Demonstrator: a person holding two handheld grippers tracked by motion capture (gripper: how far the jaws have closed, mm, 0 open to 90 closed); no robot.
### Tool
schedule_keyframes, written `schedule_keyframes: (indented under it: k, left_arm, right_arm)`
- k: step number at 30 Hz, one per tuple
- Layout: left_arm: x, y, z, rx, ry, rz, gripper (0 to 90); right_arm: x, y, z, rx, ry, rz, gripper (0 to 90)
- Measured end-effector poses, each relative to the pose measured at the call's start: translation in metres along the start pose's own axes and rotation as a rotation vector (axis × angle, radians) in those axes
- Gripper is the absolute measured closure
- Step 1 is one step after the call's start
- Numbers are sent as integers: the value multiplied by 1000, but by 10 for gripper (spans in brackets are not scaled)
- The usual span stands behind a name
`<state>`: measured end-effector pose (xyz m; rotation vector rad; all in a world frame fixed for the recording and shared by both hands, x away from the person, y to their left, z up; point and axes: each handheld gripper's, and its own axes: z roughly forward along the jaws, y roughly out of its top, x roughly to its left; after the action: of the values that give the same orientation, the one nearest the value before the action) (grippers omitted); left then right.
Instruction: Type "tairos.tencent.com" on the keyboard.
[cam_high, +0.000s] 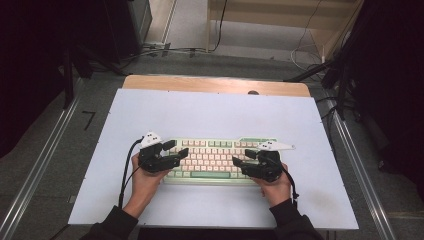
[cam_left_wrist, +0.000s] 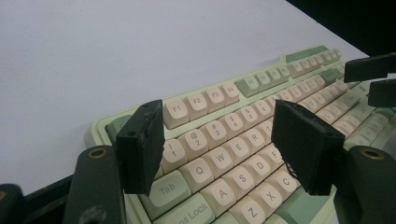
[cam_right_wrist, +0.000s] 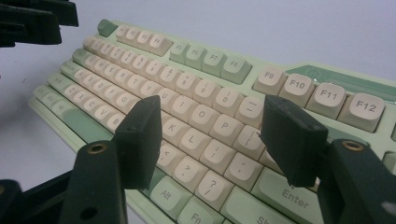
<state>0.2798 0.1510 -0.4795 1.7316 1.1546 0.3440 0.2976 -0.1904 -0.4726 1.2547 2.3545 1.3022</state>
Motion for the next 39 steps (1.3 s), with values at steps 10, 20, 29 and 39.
schedule_keyframes:
  k: [10,20,29,39]
  left_arm:
    - [0,-1,0,-4,-1,1,377]
    - [0,-2,1,-2,-4,4,401]
    - [-1,-2,2,1,-6,6,408]
    - [-1,-3,2,4,-10,4,408]
  right_arm:
    - [3,1,3,4,20,-11,426]
    - [18,3,14,25,84,-83,737]
    - [35,5,28,63,112,-140,873]
    - [46,4,39,96,113,-178,873]
